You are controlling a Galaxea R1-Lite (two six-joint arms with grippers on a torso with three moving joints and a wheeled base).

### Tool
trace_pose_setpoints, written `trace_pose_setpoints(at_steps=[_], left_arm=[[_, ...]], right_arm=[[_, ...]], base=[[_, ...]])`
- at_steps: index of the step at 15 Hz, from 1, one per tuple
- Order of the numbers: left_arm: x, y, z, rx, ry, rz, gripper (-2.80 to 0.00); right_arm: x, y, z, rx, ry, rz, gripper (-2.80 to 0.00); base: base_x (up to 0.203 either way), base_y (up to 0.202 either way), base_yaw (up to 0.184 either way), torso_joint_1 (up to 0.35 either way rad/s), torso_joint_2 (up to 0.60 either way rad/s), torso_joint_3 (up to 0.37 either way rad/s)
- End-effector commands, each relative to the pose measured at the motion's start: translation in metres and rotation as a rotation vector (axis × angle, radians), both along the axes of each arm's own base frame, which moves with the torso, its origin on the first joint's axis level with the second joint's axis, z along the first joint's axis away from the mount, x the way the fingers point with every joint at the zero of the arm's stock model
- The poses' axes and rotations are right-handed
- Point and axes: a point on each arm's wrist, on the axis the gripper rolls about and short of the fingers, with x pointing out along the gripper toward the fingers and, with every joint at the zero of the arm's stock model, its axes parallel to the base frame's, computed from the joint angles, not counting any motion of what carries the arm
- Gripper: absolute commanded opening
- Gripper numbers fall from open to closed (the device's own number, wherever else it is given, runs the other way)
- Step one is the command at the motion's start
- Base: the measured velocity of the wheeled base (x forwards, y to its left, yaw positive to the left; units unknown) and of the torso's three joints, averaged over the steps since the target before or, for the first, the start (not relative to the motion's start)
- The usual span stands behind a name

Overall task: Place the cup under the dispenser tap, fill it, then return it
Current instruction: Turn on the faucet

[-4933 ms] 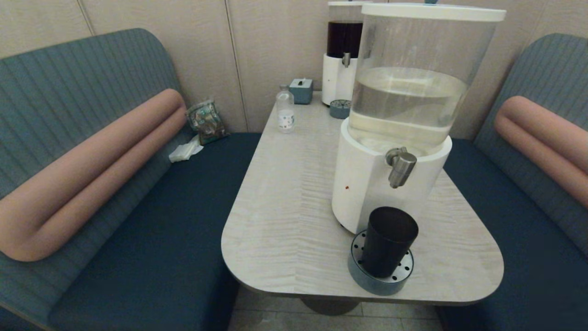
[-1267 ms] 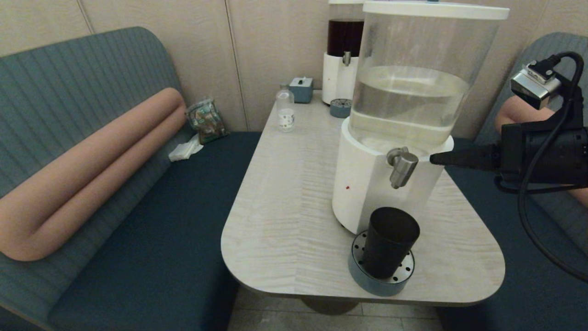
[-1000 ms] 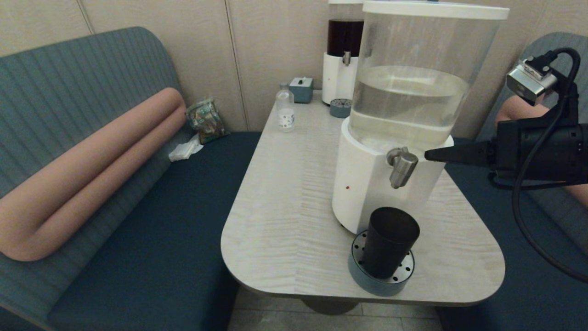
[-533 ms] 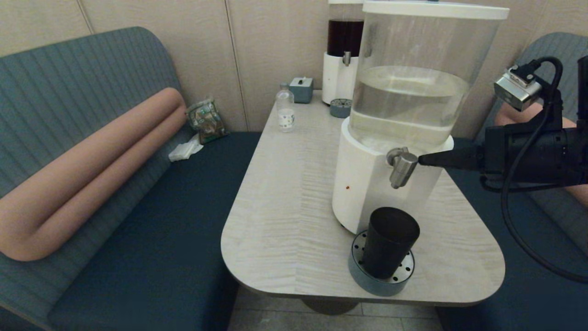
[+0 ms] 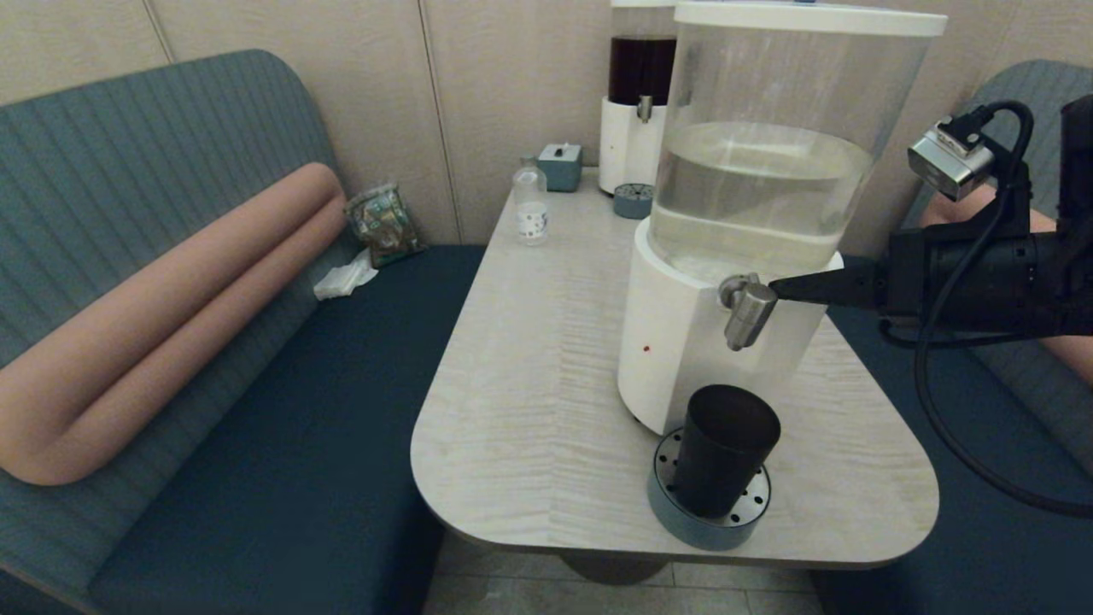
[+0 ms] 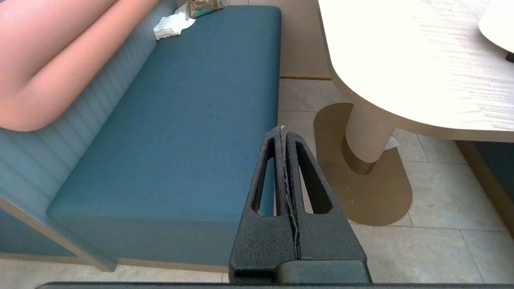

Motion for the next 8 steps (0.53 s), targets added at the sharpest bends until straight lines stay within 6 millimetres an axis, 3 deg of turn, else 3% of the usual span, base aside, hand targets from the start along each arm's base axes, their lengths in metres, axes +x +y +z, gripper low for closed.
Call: trace_pose_setpoints(at_steps=[1,8], left_arm=[[0.0001,0.0000,0.0000,-0.001,0.002,0.001,-2.80],[0.0001,0.0000,0.0000,-0.001,0.002,0.001,-2.80]], right_arm=[[0.0006,0.0003,-0.0006,0.002,0.004,0.003,-2.80],[-0.0002,0.0001,0.0019,0.003,-0.008,0.004,-2.80]], base=[[0.000,0.000,0.000,0.000,0.00,0.000],[0.000,0.000,0.000,0.000,0.00,0.000]])
